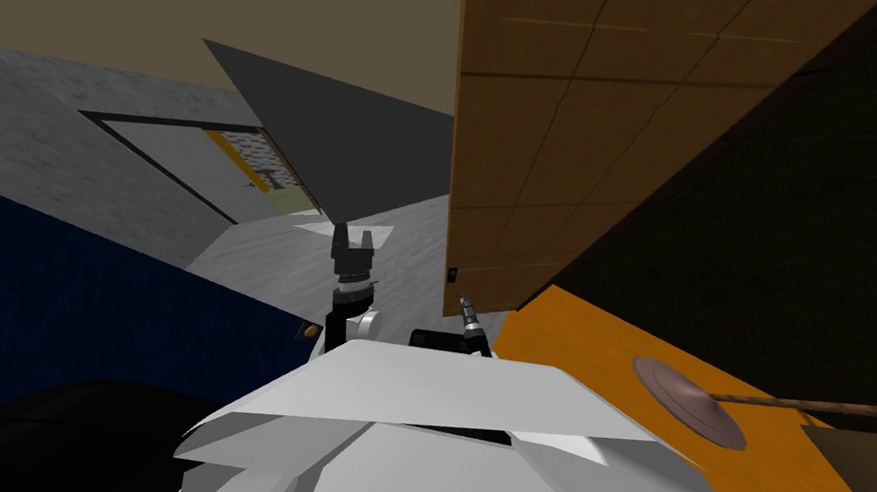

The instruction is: Push the door open

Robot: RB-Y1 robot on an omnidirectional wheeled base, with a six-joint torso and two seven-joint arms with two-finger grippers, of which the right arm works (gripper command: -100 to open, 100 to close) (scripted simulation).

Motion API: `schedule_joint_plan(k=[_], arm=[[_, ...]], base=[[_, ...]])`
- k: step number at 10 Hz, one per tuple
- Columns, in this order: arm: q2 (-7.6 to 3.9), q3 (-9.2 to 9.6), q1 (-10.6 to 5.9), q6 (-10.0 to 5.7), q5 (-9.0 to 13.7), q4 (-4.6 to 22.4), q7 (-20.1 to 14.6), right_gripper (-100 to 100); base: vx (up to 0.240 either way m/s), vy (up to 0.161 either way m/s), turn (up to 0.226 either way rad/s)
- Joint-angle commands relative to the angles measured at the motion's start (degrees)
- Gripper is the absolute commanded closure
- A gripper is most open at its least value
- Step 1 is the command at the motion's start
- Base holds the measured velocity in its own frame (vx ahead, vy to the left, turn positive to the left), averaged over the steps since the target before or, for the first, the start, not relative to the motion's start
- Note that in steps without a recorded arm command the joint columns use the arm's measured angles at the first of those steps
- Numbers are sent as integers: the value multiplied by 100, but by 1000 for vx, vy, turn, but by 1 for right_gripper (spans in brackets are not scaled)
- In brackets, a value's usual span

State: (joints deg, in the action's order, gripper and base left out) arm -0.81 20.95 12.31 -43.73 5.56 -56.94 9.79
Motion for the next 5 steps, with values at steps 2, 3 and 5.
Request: schedule_joint_plan(k=[2, 3, 5], arm=[[-60, -55, -62, 54, 3, -12, -22, -100], [-25, -79, -101, 63, 5, 13, -27, -100], [143, -129, -183, 81, 10, 66, -38, -100]], base=[[213, 65, 18], [204, 50, 11], [207, 67, 22]])
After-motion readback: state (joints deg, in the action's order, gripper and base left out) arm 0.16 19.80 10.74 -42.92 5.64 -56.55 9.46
